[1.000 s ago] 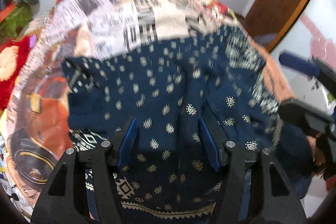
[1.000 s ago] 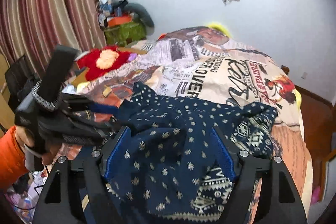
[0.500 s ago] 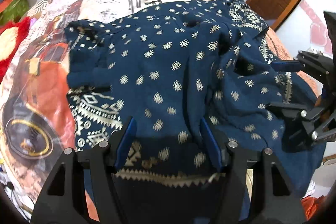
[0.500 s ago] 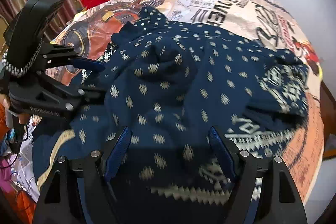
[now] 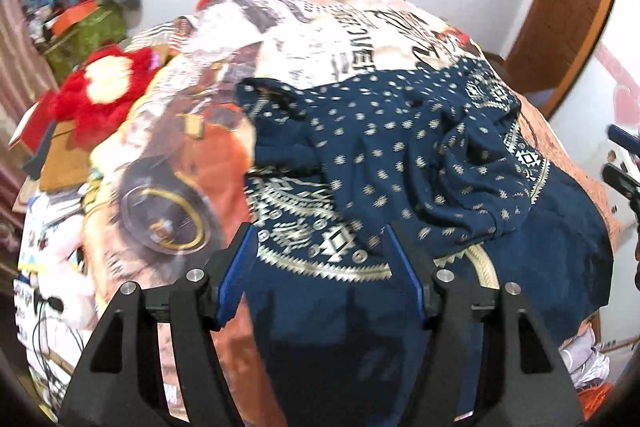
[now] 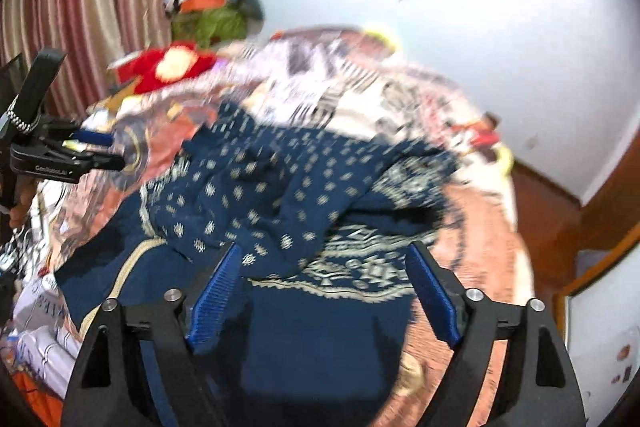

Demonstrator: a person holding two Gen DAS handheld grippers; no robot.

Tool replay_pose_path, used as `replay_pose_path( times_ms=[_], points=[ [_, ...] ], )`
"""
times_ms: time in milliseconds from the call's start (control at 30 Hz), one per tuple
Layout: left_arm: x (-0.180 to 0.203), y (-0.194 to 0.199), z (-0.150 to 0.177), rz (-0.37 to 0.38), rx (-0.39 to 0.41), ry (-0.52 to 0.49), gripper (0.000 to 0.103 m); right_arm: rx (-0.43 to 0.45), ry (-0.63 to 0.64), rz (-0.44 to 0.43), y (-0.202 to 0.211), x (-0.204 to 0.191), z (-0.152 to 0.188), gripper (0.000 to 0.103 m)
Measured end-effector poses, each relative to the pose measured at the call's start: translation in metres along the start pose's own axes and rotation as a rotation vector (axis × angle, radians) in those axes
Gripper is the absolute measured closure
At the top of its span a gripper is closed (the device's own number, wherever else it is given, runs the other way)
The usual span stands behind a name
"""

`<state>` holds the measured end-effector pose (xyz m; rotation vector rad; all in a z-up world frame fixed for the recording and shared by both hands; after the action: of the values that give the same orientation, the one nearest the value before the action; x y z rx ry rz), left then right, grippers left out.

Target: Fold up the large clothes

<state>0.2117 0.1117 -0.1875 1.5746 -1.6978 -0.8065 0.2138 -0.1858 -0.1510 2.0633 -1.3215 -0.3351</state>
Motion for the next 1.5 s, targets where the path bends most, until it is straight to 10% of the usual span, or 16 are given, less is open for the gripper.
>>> replay_pose_path(
  times_ms=[467, 900, 1267, 1500],
  points=[
    [-0.036, -0.02, 0.102, -0.003, -0.142, 0.177, 0.036, -0.086, -0.265, -0.01, 0.036, 0.01, 0.079, 0.014],
    [-0.039, -0.062, 0.154, 0.166, -0.263, 0.367, 0.038, -0.164, -0.369, -0.072, 0.027, 0.004, 0.111, 0.014],
    [-0.022, -0.044, 0.141, 0.234, -0.214, 0.334, 0.088, -0.138, -0.339, -0.111, 0.025, -0.01, 0.107, 0.053],
    [-0.008, -0.008, 0.1, 0.272, -0.077, 0.287, 0.094, -0.133, -0.372, -0.152, 0.024, -0.002, 0.104, 0.078]
  ],
)
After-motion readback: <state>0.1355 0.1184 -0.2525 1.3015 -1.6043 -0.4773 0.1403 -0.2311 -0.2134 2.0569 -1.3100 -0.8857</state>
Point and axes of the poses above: each gripper's, at about its wrist camera, not at the fingertips, and y roughly against the way its jaws point, x to its right, z to its underside, the point moved 4 cm from there along -y, roughly the way its jaws point, and after that the axes turned 1 degree about -z, right-handed, at the moved point
